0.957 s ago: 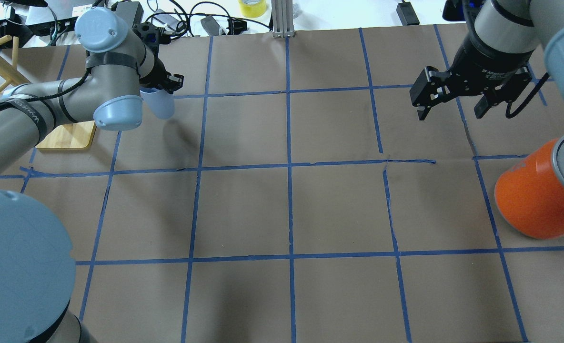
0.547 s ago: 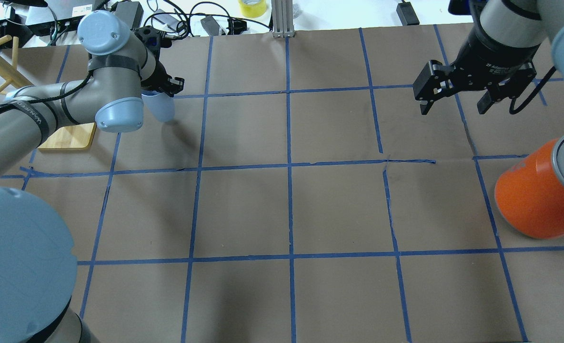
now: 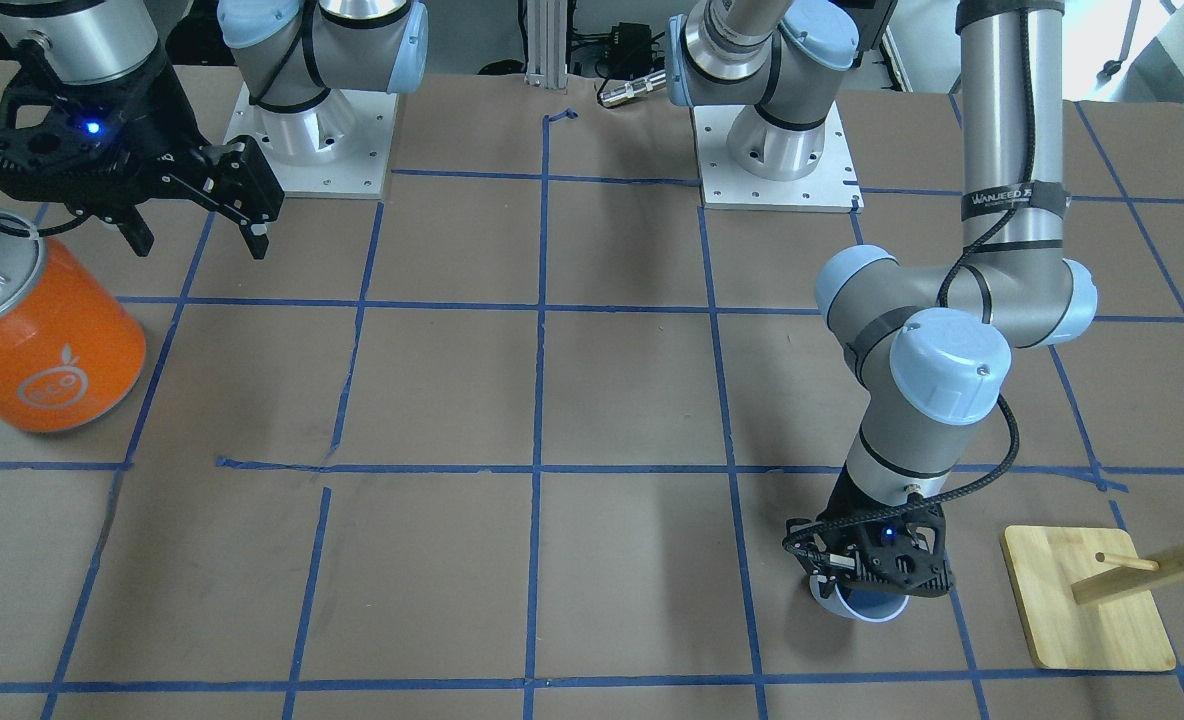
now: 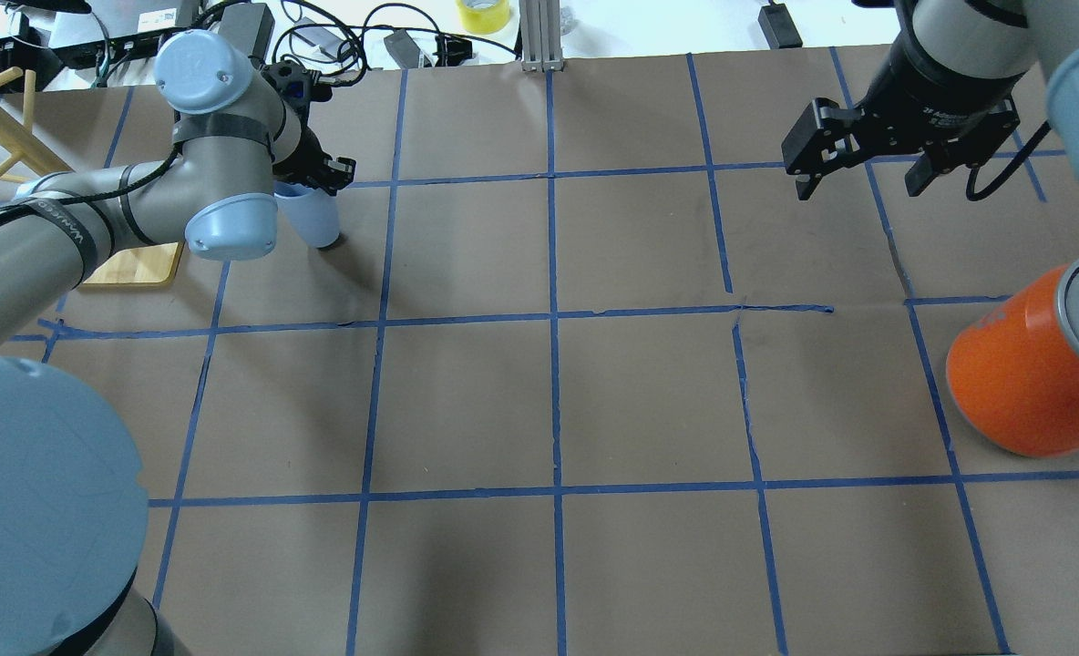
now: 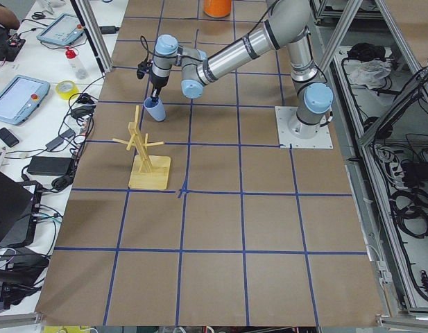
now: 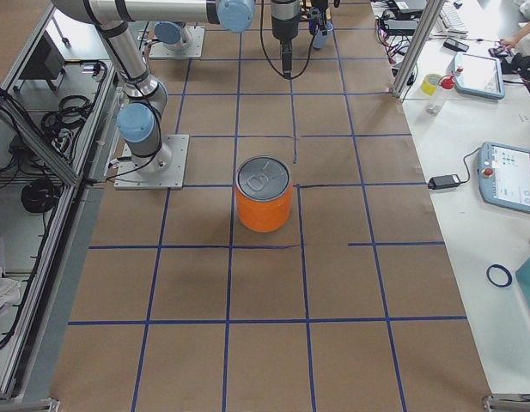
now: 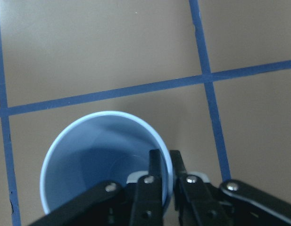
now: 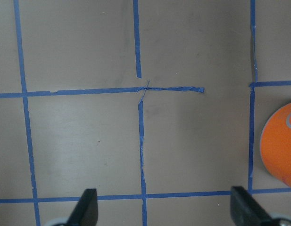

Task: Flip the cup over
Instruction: 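Lower the upright cup onto the table with the left gripper, then open the left gripper and release the upright cup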

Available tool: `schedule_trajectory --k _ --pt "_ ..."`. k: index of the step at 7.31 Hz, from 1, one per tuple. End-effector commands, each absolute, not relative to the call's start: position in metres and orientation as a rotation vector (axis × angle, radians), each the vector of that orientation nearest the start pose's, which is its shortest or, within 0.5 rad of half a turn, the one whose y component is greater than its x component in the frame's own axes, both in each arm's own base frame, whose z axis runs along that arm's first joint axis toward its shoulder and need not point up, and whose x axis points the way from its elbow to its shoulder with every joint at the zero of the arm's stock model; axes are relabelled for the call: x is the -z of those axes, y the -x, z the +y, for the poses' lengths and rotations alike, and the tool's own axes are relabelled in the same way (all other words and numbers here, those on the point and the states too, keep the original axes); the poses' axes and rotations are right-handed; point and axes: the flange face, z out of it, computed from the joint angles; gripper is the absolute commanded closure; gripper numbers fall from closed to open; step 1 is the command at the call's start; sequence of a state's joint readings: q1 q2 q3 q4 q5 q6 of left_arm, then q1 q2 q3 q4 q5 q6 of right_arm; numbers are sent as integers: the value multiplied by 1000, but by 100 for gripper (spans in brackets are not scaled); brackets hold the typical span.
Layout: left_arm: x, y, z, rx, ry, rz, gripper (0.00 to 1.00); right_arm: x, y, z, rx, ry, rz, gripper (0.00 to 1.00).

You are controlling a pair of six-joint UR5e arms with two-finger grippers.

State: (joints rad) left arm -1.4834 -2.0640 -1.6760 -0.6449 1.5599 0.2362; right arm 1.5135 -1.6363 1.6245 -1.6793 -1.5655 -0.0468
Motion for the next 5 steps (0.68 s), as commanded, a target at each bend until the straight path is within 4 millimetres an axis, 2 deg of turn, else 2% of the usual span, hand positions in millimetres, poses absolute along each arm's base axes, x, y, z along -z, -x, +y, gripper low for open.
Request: schedule_trajectory --k 1,2,3,5 --pt "-261 77 -658 499 -226 3047 22 -505 -112 -482 212 17 3138 0" --pt "-267 77 -657 485 -227 3050 0 -505 -113 -483 221 124 3147 0" --pt "-284 79 -651 401 -227 3071 0 -503 -113 -484 215 124 3135 0" --pt "-348 80 -630 272 -207 3096 0 -500 -113 -486 205 126 3136 0"
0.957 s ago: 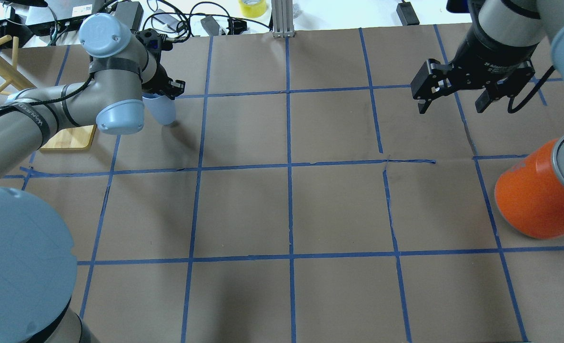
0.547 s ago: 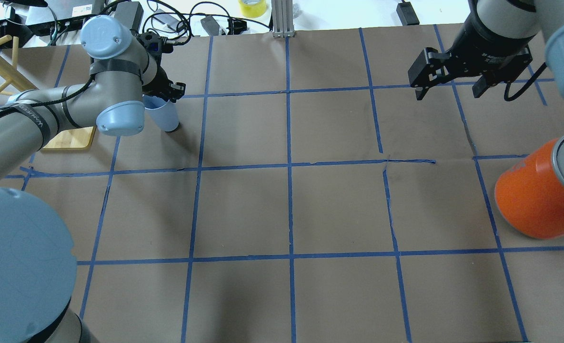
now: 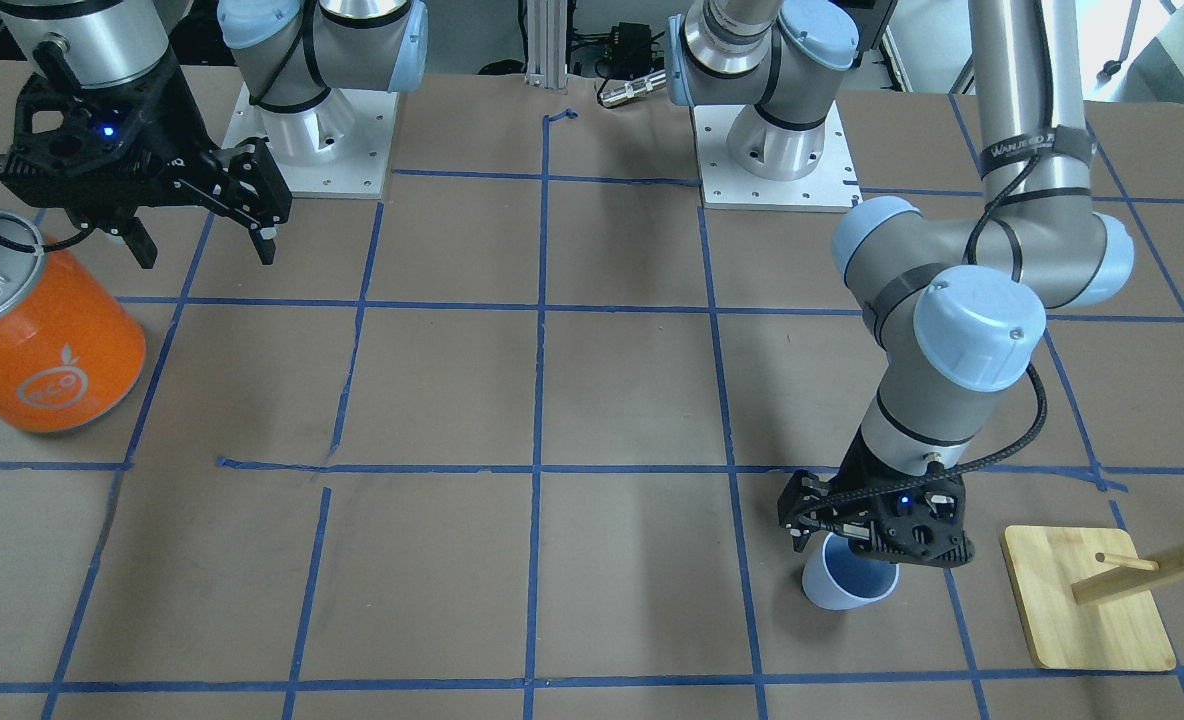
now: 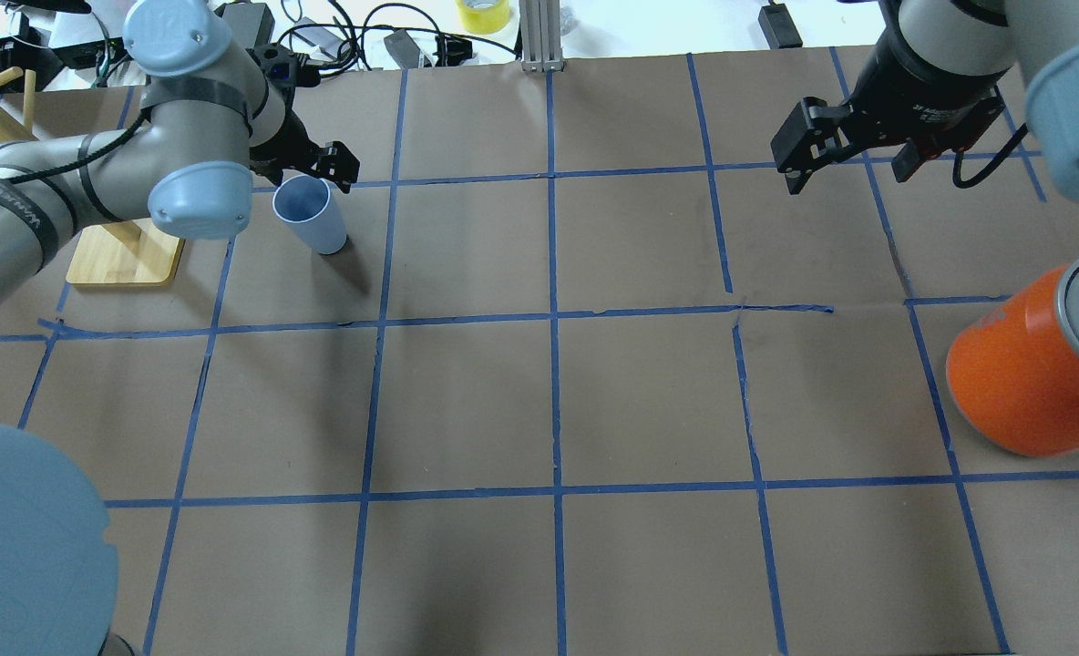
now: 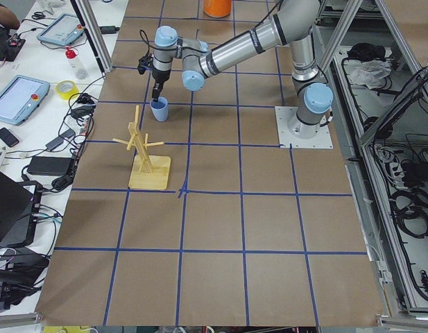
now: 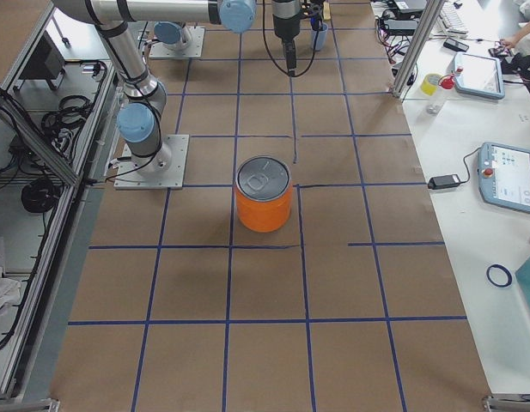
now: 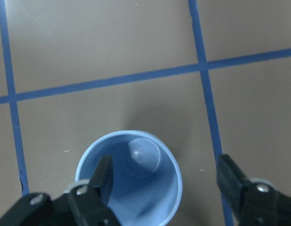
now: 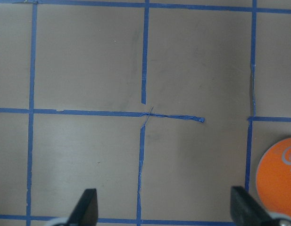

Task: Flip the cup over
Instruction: 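Open the left gripper and release the upright cup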

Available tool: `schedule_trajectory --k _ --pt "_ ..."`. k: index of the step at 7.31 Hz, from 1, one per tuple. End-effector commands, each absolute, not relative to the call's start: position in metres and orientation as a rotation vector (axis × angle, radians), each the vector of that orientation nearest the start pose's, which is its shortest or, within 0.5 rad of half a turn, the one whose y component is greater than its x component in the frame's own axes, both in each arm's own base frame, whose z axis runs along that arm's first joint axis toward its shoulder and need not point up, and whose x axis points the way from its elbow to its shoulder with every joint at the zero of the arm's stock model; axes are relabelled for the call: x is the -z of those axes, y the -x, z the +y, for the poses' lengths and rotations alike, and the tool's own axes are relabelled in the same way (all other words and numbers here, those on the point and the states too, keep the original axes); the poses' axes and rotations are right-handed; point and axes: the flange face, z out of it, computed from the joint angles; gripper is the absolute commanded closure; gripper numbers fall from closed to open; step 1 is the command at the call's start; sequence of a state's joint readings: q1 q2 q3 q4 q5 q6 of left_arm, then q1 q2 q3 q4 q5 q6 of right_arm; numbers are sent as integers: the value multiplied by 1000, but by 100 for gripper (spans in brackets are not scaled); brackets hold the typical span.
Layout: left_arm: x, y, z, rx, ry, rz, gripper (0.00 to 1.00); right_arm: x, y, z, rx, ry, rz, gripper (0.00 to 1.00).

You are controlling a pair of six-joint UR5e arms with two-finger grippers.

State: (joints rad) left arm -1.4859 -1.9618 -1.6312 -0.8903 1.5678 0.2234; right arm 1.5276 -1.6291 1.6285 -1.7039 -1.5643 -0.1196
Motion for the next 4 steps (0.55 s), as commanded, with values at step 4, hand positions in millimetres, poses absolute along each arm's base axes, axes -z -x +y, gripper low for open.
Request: schedule_trajectory --k 4 --pt "-456 81 -556 18 -122 3077 0 -503 -113 -482 195 111 3142 0"
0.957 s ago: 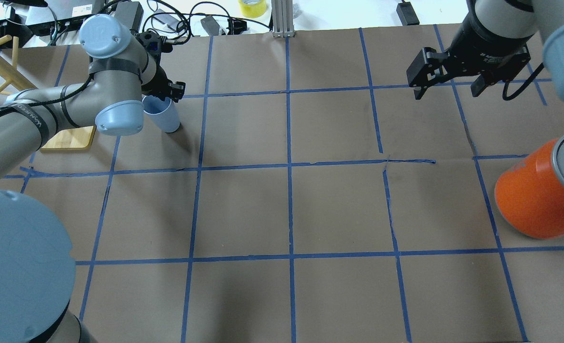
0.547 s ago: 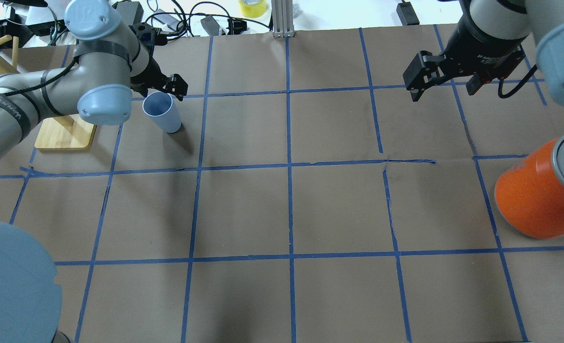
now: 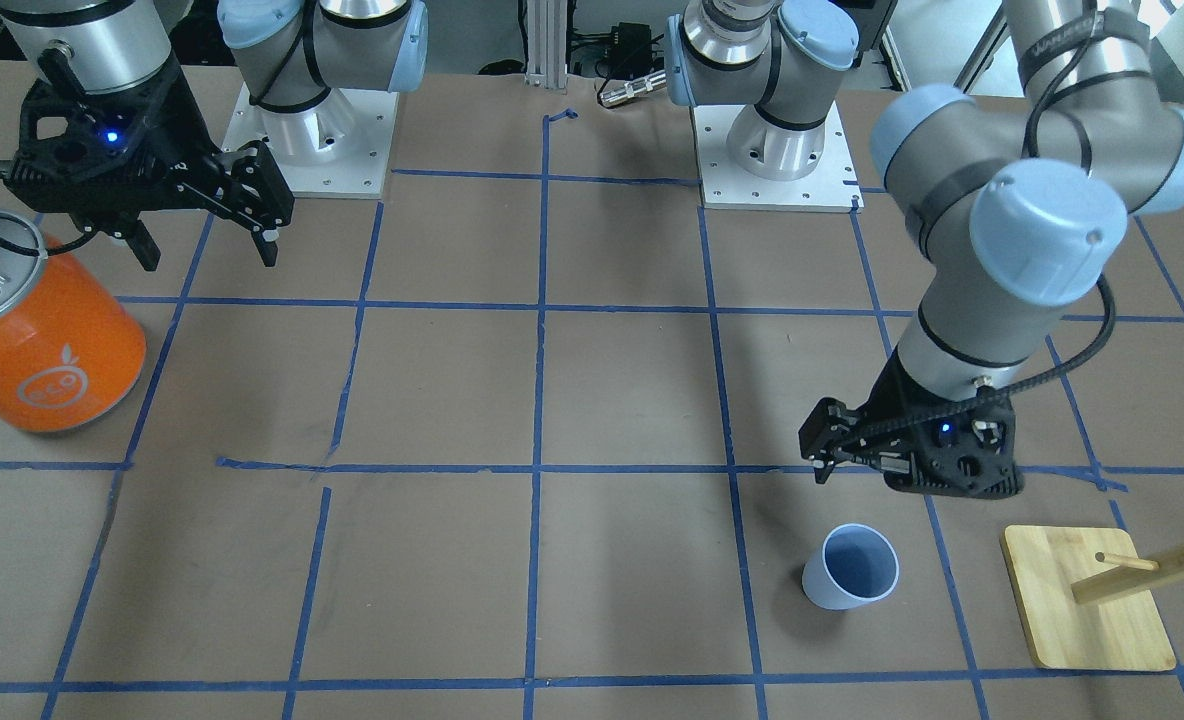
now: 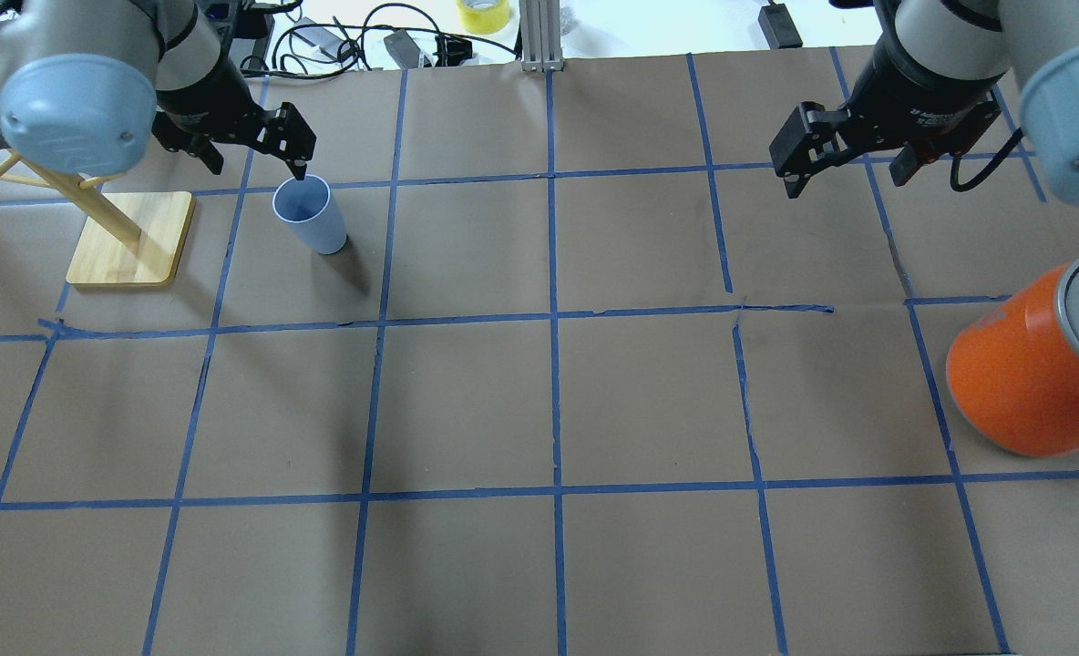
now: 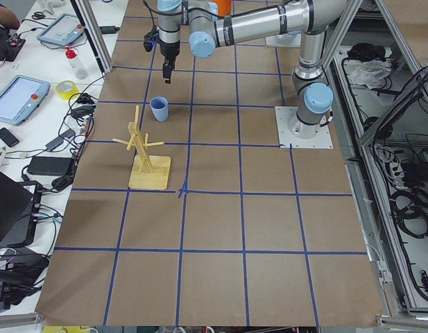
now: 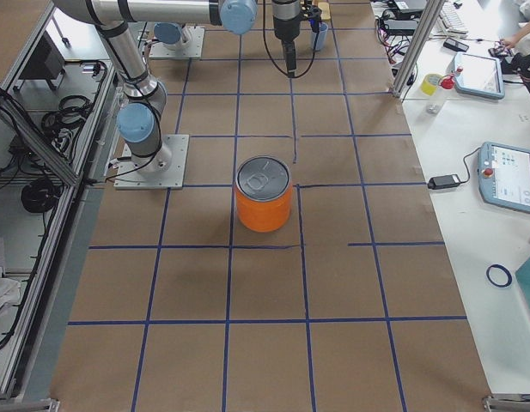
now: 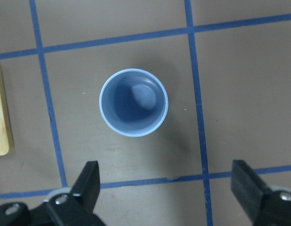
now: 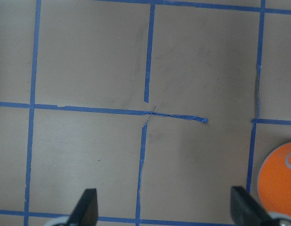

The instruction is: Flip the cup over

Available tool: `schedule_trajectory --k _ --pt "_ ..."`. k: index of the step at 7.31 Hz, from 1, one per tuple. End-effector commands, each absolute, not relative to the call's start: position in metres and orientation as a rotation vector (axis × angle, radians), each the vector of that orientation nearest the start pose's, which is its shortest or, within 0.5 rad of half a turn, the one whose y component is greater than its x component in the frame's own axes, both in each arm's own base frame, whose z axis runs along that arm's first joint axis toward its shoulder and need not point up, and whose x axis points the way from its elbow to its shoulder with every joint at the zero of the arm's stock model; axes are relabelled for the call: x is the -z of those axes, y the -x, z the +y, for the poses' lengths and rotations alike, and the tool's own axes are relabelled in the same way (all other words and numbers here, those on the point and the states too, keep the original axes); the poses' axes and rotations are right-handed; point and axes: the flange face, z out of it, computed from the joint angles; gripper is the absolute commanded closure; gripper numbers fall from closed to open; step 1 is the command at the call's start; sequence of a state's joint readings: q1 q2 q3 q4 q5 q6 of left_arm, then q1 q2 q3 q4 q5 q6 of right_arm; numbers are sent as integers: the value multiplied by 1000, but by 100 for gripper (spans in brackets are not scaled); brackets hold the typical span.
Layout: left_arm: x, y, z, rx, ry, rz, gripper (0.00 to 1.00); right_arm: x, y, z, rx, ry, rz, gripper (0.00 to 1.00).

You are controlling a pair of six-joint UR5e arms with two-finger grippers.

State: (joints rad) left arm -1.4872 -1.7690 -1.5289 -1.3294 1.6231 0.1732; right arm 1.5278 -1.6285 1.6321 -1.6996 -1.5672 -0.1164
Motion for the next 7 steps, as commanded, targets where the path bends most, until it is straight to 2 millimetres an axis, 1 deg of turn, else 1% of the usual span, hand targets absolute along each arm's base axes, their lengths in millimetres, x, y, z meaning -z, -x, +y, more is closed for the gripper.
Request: schedule_trajectory --k 1,2,3,4,5,7 --pt "-475 84 -538 22 4 3091 0 -505 -113 -482 205 114 3139 0" --pt "-477 91 -528 15 15 3099 0 -511 -114 -478 224 111 3137 0" --pt "-483 93 -521 26 8 3099 0 -516 -113 -474 239 111 3138 0" --pt "-489 99 -516 38 3 3135 0 -514 -114 -475 232 111 3136 0" --pt "-493 102 -513 49 -3 3150 0 -512 -114 -477 229 112 3135 0" --pt "-489 101 -512 34 -7 3139 0 -511 -114 -477 225 112 3129 0"
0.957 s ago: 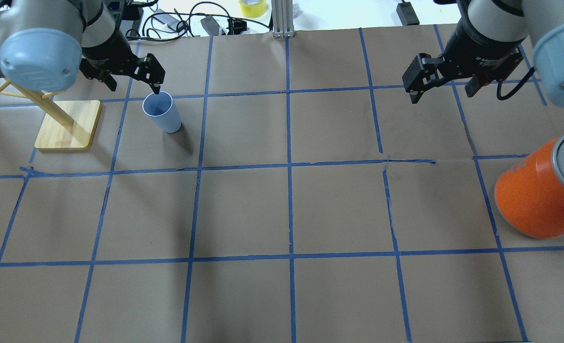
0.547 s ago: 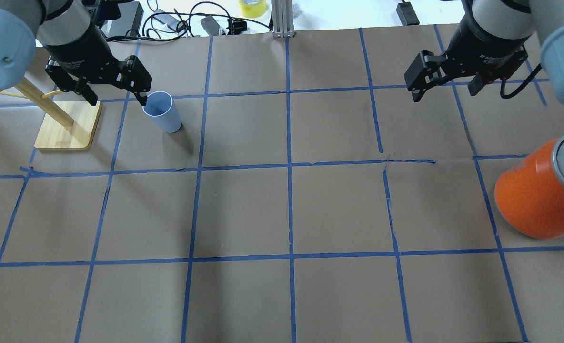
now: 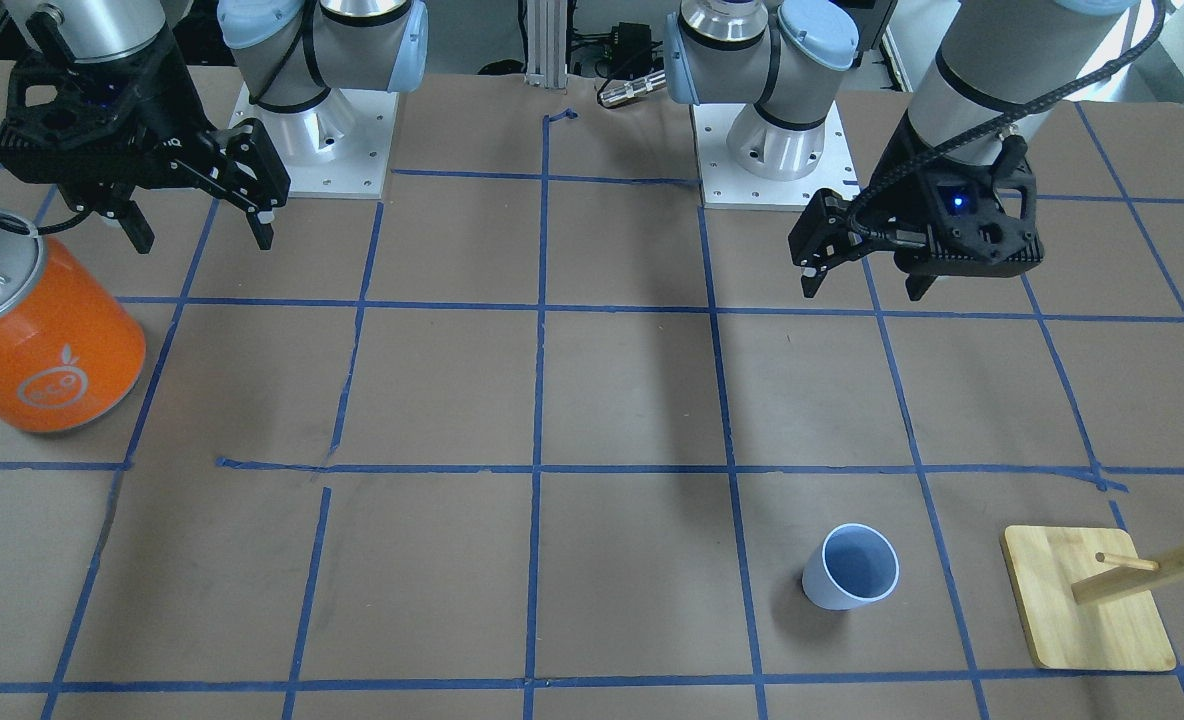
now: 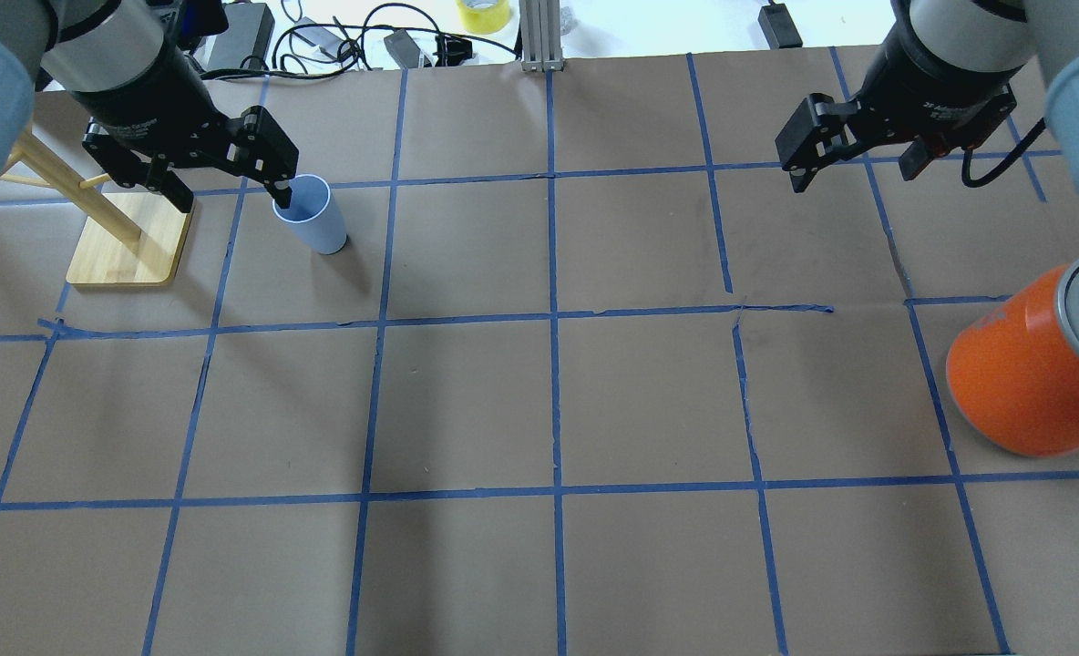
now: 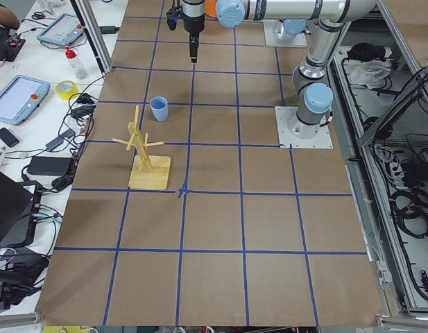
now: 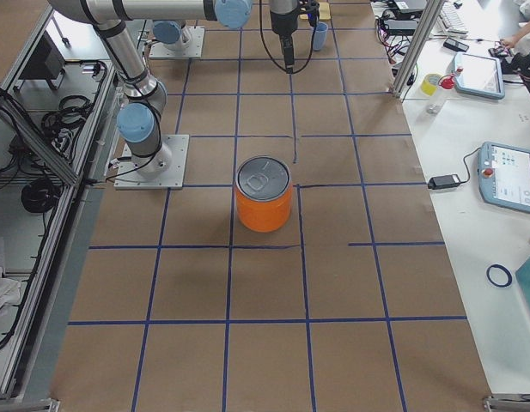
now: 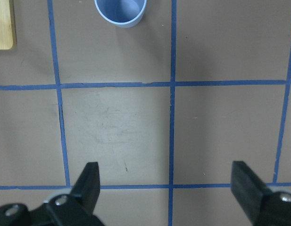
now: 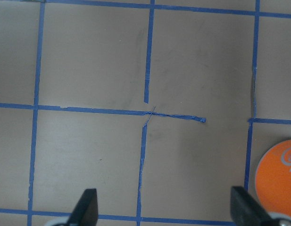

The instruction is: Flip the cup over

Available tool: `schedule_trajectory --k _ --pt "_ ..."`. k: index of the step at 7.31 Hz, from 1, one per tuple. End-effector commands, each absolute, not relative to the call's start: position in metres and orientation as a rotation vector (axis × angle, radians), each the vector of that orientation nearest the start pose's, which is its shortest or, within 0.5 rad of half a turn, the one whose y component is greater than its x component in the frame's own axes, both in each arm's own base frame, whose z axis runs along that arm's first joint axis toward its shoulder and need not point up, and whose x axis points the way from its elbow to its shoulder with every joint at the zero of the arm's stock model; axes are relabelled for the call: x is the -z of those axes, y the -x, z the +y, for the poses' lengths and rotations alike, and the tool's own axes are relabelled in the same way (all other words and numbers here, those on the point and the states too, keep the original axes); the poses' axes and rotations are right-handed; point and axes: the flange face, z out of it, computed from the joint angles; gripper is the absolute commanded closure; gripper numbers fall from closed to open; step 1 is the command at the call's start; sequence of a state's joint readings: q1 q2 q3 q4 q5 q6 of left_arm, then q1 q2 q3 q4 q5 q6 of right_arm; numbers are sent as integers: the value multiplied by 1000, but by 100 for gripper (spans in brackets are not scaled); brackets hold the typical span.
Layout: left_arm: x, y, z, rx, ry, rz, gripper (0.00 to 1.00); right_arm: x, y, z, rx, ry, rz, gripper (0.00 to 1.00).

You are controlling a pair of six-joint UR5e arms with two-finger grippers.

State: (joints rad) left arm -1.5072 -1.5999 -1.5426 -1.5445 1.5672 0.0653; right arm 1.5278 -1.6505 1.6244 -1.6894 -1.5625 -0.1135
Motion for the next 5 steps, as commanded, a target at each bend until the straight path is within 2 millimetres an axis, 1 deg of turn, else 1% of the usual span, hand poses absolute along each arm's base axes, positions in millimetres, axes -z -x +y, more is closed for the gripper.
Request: schedule_trajectory --k 1,2,5 --pt "-487 101 -512 31 -2 3139 0 -511 -114 -477 225 112 3129 0" --pt "-485 102 -515 31 0 3139 0 -511 -114 -476 222 112 3127 0" --pt "-491 105 -509 43 -14 3137 0 -509 -115 -476 211 112 3125 0"
